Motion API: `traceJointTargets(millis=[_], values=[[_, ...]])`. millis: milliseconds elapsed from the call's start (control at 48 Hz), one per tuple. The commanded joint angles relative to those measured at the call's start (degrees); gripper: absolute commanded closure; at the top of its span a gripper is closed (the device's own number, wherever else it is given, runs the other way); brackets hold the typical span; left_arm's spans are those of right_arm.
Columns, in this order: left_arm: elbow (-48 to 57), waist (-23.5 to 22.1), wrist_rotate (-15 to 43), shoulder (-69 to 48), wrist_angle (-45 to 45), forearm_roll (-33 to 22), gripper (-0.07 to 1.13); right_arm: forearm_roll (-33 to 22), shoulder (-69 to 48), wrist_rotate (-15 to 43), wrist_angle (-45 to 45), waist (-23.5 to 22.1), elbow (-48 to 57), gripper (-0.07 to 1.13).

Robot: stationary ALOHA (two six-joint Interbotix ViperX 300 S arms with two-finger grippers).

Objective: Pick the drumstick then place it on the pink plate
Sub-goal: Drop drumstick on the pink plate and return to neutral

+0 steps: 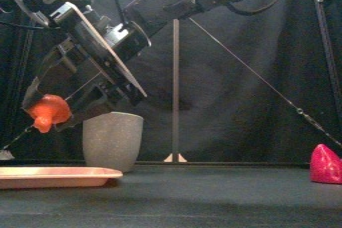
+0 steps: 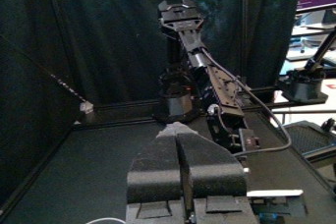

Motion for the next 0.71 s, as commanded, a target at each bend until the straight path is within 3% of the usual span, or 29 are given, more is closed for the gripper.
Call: traceJointTargets(millis=[21, 167, 417, 708], values=[[-1.1, 0.1, 0.1, 0.2, -0.7, 0.4, 1.04, -0.3, -1.1, -0.2, 0.0, -0.2, -1.9, 0.18], [-1.0, 0.1, 0.1, 0.2, -0.6, 0.4, 1.04, -0.5, -1.2, -0.3, 2.9, -0.2, -2.5, 0.02], [-1.0, 0.1, 0.1, 0.2, -0.6, 0.4, 1.04, -4.4, -3.9, 0.4, 8.3, -0.2, -1.1, 0.01], [-0.5, 0.1, 0.1, 0.2, -0.6, 0.4, 1.04, -10.5, -13.6, 2.4, 8.5, -0.3, 8.2, 0.02]])
